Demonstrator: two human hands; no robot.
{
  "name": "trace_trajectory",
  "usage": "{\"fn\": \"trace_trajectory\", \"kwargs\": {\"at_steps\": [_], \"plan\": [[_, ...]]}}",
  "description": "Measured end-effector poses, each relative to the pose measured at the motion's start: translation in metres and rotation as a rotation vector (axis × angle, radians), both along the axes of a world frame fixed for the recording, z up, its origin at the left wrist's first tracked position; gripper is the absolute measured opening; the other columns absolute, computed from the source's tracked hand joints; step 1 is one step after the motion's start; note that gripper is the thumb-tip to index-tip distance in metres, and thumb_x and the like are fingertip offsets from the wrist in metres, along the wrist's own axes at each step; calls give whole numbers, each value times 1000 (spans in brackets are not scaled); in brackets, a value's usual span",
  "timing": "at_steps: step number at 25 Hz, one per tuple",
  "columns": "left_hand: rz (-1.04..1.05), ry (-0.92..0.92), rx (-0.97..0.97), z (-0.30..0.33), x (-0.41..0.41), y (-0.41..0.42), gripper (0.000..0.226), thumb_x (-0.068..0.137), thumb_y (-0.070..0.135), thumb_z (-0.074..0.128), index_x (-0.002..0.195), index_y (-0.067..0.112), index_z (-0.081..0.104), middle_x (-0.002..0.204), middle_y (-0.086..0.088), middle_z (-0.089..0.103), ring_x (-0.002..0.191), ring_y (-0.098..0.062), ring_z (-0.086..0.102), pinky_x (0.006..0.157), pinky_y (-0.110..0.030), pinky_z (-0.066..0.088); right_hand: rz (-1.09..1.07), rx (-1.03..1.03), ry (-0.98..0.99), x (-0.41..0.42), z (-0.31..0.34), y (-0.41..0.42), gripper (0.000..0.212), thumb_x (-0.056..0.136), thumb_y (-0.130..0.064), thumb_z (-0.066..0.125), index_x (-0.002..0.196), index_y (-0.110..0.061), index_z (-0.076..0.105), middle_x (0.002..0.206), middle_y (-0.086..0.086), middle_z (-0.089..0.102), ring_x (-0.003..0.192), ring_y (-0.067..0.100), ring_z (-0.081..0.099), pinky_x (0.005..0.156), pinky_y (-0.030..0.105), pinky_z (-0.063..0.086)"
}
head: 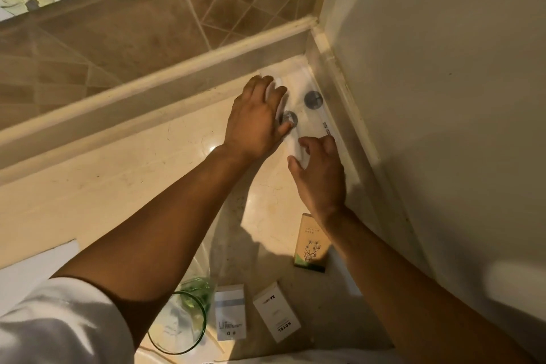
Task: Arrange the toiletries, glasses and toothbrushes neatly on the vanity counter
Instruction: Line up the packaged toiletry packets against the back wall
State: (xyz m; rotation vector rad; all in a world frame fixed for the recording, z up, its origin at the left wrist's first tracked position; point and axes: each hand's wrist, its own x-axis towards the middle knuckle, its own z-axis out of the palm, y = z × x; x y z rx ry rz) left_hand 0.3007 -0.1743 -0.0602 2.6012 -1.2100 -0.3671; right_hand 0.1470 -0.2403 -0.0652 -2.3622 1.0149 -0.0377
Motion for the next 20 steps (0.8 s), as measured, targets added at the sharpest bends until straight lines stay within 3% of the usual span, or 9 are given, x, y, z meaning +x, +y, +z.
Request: {"fn": "trace_trajectory", "kwargs": {"at_steps": [2,5,11,20], "plan": [[-106,11,113,-3,3,1,74,96,56,52,157,18,31,168,-15,19,157,-35,11,126,-49,20,10,43,15,-1,-2,2,40,91,-35,67,127,-23,56,124,1,51,113,20,59,90,32,57],[-102,48,182,-9,3,3,80,98,59,48,161,17,19,170,-15,7,158,-32,4,128,-49,15,7,65,5,-1,-3,2,40,92,-33,66,129,-23,55,125,1,51,117,21,59,93,35,57],[-32,45,194,-14,0,3,82,98,62,44,161,16,18,170,-14,9,158,-32,7,128,-50,12,7,38,17,1,-4,1,40,94,-31,64,132,-20,55,130,2,51,126,24,55,98,38,55],[-4,46,193,-20,0,3,82,97,64,42,161,17,18,171,-13,8,158,-32,6,128,-51,10,-5,19,8,2,-7,2,40,93,-30,65,131,-19,56,128,4,51,120,24,58,97,38,56]]}}
